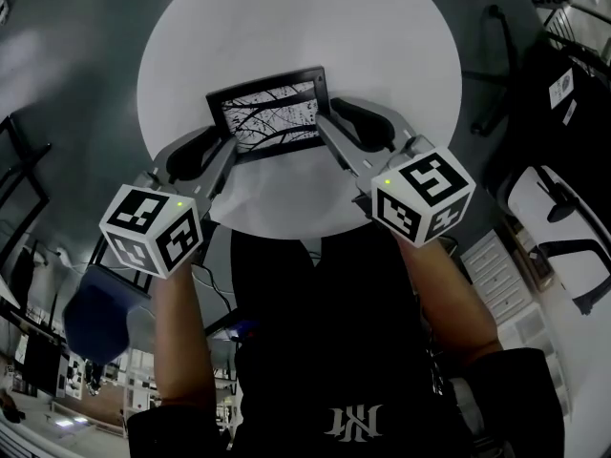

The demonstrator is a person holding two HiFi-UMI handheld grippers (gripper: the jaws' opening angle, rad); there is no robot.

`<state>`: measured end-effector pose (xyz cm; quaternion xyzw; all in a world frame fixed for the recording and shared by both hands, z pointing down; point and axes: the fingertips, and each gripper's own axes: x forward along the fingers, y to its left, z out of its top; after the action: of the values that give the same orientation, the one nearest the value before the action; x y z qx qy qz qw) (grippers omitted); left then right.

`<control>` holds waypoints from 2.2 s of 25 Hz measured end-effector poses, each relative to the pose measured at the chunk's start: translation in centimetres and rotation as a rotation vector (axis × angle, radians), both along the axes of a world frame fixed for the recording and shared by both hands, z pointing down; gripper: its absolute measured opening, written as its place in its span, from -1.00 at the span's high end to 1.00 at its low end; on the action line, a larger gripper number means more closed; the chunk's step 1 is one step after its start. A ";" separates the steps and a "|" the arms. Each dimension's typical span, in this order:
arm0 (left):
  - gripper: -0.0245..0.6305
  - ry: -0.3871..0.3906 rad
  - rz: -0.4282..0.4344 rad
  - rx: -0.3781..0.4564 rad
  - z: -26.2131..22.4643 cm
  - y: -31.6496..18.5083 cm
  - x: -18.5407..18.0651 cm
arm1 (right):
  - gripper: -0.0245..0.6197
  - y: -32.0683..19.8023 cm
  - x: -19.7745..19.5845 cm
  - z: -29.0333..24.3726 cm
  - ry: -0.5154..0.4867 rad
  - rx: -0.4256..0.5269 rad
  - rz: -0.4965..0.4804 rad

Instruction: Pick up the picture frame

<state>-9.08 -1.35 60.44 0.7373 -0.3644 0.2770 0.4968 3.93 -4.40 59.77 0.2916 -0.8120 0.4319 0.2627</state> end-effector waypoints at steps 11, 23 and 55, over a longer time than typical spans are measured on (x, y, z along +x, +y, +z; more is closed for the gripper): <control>0.61 -0.019 0.001 -0.001 0.1 0.1 0.0 | 0.65 -0.1 -0.1 0.4 0.070 0.044 -0.002; 0.61 -0.032 -0.011 -0.006 0.2 0.1 0.0 | 0.65 -0.1 -0.2 0.8 0.138 0.108 -0.030; 0.68 -0.102 -0.026 0.176 -5.1 0.5 0.2 | 0.78 -0.4 0.1 -6.1 0.143 0.296 -0.019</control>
<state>-8.91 -0.80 55.29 0.7583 -0.4216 0.2748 0.4144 4.04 -4.79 53.67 0.3494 -0.8487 0.2833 0.2780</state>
